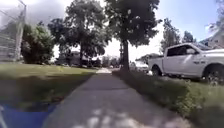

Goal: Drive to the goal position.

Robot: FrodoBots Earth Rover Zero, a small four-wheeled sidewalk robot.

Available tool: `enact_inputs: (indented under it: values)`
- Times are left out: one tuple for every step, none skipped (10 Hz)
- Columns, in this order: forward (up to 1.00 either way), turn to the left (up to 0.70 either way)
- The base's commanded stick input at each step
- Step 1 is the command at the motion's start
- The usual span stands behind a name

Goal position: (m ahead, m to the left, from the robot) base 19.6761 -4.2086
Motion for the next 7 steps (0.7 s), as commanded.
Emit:
enact_inputs:
  values:
    - [0.70,0.00]
    - [0.70,0.00]
    - [0.70,0.00]
    - [0.70,0.00]
    - [0.70,0.28]
    - [0.70,0.35]
    - [0.70,0.00]
